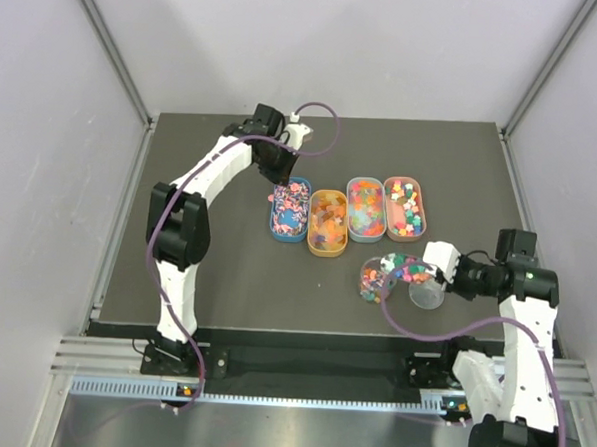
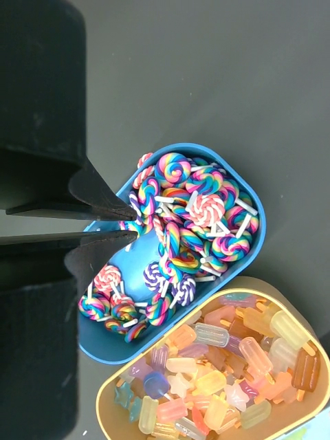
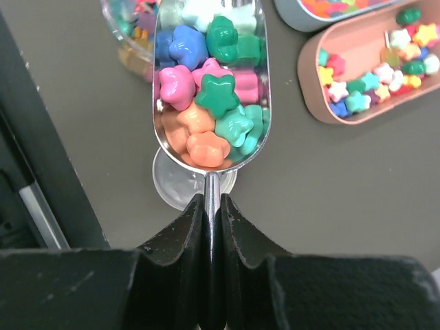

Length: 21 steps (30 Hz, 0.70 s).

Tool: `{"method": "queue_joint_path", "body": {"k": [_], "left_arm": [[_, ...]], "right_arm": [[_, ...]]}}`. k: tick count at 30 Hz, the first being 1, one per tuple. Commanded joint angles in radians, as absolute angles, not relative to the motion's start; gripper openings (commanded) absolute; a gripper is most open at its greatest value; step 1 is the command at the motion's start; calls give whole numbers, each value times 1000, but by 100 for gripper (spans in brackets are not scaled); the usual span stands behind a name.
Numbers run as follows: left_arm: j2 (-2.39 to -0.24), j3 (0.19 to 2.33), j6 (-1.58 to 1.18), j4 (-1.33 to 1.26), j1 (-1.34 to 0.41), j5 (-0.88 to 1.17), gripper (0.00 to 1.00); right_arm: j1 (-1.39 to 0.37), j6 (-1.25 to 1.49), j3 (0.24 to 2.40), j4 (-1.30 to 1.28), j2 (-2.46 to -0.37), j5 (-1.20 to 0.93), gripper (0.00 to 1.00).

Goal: Pack the candies
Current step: Place the fake candies in the packing bottle.

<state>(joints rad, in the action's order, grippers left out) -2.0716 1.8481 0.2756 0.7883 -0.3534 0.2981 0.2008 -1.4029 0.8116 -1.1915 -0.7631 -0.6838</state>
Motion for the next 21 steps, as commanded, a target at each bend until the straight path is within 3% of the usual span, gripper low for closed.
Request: {"method": "queue_joint_path", "body": {"k": [1, 8, 21], "left_arm": [[-2075, 1890, 295, 776, -351, 293, 16], [-2085, 1890, 298, 772, -351, 279, 16], [-2082, 1885, 276, 765, -357, 310, 16]], "right_arm": [[216, -1610, 842, -1295, -736, -784, 0], [215, -1790, 831, -1419, -686, -758, 0], [202, -1781, 856, -1399, -733, -657, 0]]}}
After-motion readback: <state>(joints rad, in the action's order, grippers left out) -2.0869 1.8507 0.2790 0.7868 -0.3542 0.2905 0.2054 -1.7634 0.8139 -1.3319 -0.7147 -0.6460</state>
